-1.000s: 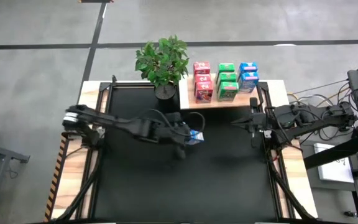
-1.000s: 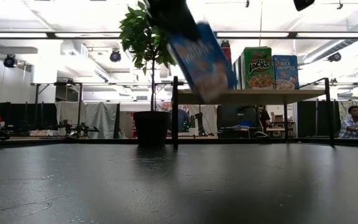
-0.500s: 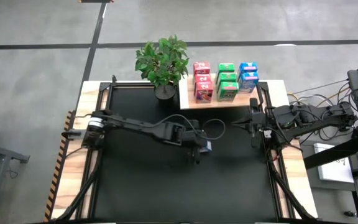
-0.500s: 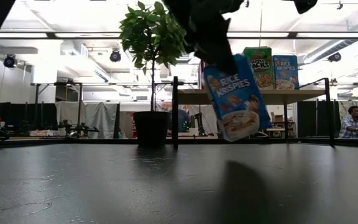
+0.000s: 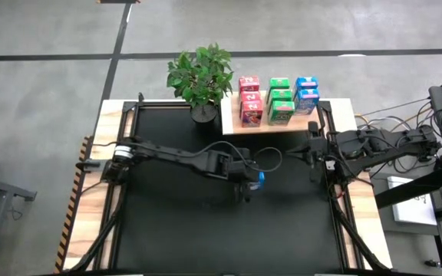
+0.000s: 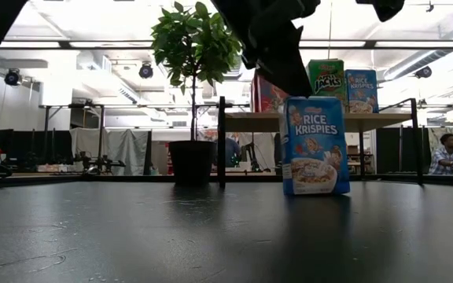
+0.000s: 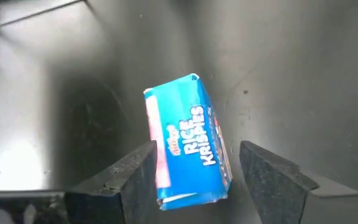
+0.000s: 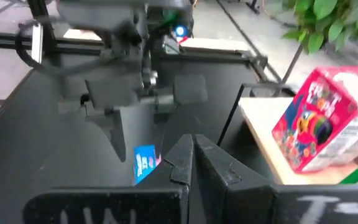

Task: Stack cereal on shelf
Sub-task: Put the blue cereal box on the shelf

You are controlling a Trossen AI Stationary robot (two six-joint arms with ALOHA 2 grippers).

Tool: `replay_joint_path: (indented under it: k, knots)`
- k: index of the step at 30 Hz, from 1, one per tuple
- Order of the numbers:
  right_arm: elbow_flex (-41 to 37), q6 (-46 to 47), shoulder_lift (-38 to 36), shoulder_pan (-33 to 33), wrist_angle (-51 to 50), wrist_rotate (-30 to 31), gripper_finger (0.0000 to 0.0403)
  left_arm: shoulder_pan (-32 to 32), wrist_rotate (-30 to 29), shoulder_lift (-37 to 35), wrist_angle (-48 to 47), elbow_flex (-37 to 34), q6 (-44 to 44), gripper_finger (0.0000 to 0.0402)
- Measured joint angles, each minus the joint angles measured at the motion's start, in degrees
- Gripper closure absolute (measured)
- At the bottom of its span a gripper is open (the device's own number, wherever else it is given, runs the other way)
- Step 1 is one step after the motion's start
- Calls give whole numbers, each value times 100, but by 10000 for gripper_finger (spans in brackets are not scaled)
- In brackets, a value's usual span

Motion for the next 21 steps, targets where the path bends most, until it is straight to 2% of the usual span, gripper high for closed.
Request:
replay_joint_path:
  k: [5,8,11,17,21]
  knots:
    - [4,171,445,-1,-260,37,394,-113,-124,-465,-135,-24,108,187]
    - [7,187,903,-2,-230,43,394,-255,-511,-975,62,-454,119,187]
    - [24,231,1395,0,-282,31,394,-425,-812,-1593,613,-1290,120,187]
    - [397,427,2294,-2,-271,-228,390,-766,-861,-2893,2438,-3170,241,187]
    - [803,440,2853,0,-269,-544,358,-880,-866,-3543,3491,-4121,358,187]
